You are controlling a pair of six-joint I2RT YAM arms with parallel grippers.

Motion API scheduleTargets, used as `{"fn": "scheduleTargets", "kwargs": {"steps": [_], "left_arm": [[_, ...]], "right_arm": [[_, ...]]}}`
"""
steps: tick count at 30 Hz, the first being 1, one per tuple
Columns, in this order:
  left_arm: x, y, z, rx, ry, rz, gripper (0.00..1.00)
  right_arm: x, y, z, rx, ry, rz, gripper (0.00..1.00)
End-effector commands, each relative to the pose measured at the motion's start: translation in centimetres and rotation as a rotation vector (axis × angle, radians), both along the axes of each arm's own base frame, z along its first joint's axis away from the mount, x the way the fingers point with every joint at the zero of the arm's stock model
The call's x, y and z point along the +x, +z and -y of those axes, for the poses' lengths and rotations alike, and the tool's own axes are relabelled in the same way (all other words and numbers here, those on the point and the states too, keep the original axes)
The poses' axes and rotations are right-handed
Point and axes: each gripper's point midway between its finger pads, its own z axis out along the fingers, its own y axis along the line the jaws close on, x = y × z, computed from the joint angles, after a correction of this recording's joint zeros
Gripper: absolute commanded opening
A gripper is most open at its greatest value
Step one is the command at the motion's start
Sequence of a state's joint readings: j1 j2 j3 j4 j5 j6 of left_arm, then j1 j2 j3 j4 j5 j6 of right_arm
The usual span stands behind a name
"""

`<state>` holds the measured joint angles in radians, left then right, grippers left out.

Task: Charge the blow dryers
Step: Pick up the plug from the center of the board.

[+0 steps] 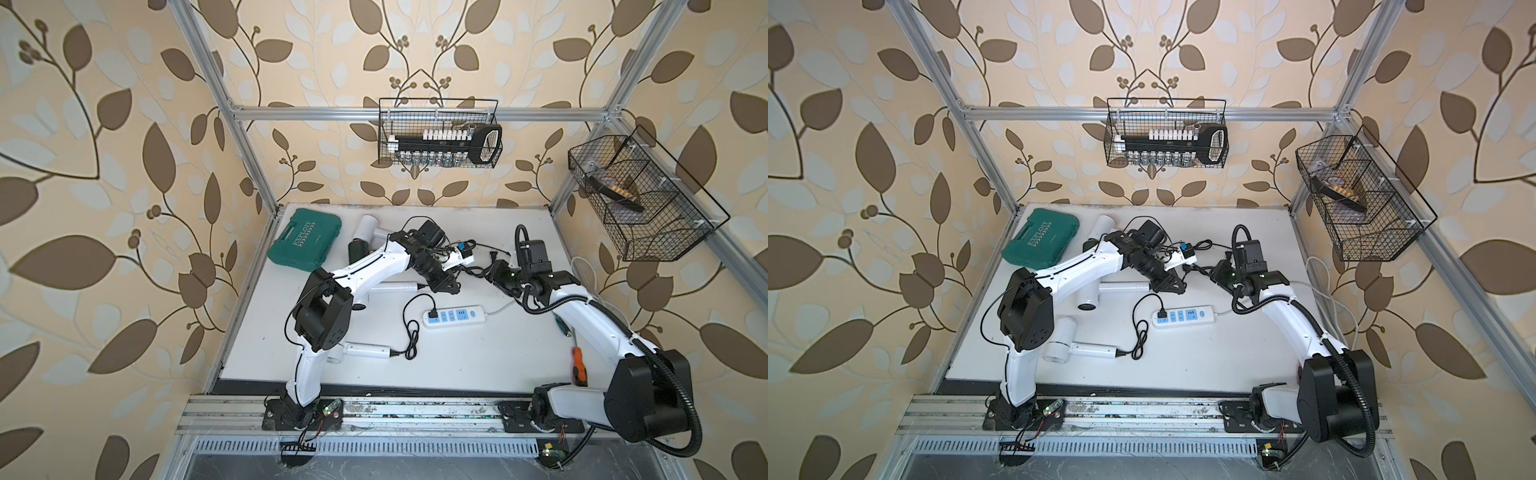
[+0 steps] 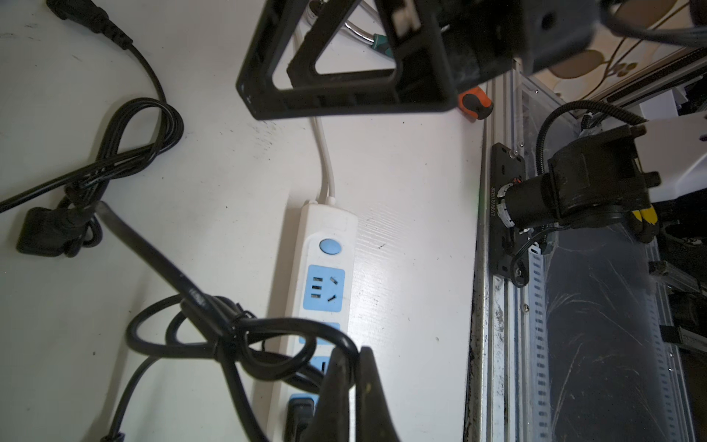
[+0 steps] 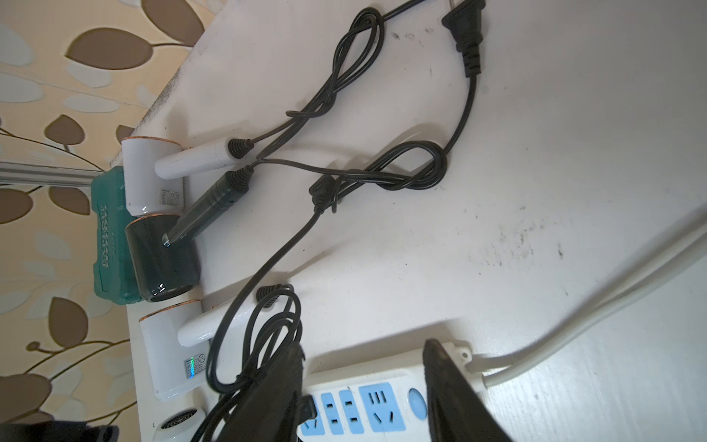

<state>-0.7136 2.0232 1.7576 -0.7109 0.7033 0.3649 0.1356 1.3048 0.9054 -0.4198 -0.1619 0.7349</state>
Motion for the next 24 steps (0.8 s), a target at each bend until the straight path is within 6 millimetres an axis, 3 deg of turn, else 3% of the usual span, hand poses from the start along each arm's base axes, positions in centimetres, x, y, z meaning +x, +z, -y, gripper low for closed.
{"fn": "scheduleTargets", "kwargs": {"steps": [1,9,13,18,24], "left_arm": [[-0.2,2.6,0.2,-0.046,-0.024,0.043,0.00],[-0.3,2.5,0.0,-0.037,-0.037,0.051,0.00],[-0.8,3.0,-0.4,-0.035,-0.062,0.066,0.00],[-0.9,4.6,-0.7,-0.050,-0.075,0.110,0.00],[-0.9,7.5,-0.7,-0.091,-0.076,0.159,0.00]], "right_arm": [[0.3,0.6,0.7,-0.035,-0.010,0.009,0.51],[0.6,0.1,1.6,-0.126,0.022,0.043,0.51],[1.2,0.5,0.0,-0.108,0.148,0.121,0.53],[2.5,0.9,-0.4,-0.117,0.175,0.229,0.62],[3.6,-0.5,-1.2,-0.147,0.240,0.269,0.54]]}}
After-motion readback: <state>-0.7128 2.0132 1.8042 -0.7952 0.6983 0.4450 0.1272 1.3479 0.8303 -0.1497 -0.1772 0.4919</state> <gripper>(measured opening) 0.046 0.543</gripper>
